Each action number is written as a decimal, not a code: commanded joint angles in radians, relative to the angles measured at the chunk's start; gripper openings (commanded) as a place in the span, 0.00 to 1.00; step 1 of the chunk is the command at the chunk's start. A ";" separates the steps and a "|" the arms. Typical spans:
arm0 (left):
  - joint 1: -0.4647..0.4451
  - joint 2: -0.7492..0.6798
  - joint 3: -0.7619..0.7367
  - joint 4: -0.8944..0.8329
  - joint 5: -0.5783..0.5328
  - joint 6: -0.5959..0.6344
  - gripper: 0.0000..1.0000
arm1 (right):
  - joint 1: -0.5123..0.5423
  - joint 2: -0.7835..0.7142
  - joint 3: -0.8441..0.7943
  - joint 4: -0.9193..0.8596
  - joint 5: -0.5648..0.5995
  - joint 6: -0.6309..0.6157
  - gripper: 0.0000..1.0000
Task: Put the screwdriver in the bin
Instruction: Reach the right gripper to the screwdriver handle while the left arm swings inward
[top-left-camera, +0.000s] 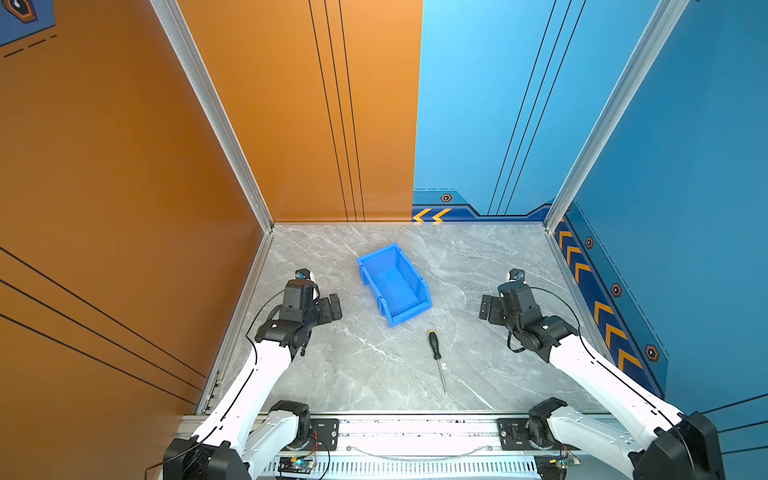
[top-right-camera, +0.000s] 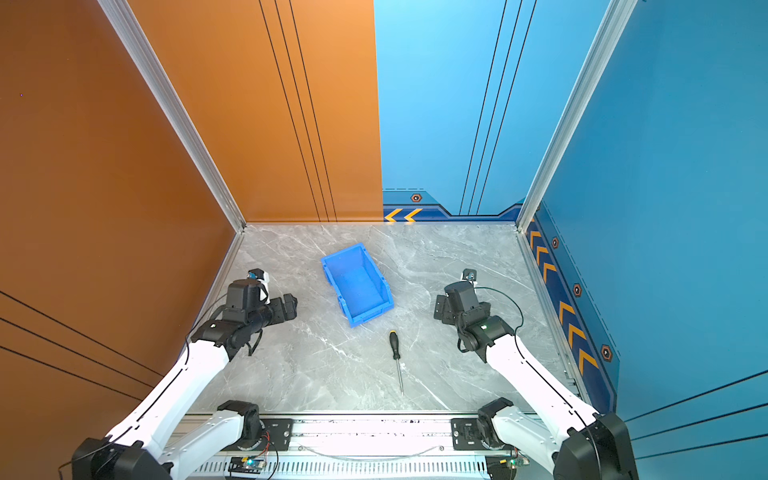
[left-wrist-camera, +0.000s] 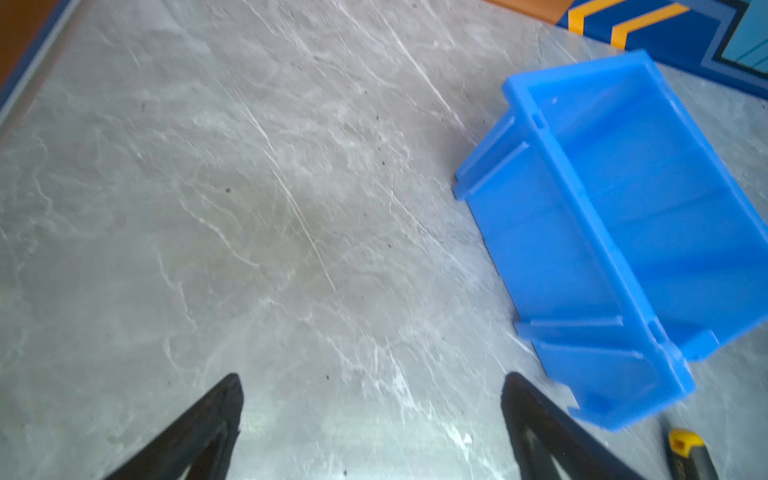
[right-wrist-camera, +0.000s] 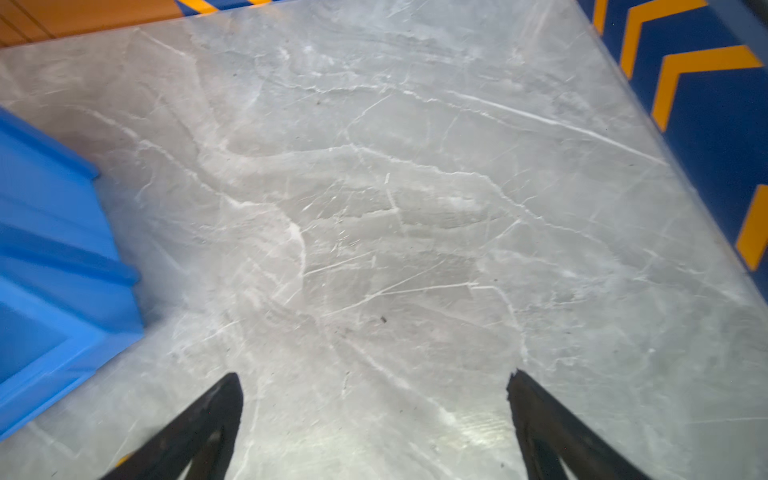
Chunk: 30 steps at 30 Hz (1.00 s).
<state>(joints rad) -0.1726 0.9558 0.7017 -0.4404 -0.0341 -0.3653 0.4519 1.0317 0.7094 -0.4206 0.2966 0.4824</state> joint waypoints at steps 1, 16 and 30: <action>-0.048 -0.051 0.034 -0.144 0.047 -0.044 0.98 | 0.058 0.016 -0.038 -0.037 -0.115 0.085 1.00; -0.290 -0.216 -0.026 -0.134 0.240 0.007 0.98 | 0.351 0.268 0.052 0.081 -0.183 0.207 1.00; -0.602 -0.252 -0.029 -0.075 0.180 0.032 0.98 | 0.395 0.390 0.047 0.152 -0.202 0.175 0.95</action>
<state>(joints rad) -0.7395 0.6930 0.6693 -0.5274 0.1806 -0.3557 0.8421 1.4002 0.7395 -0.2913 0.1005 0.6704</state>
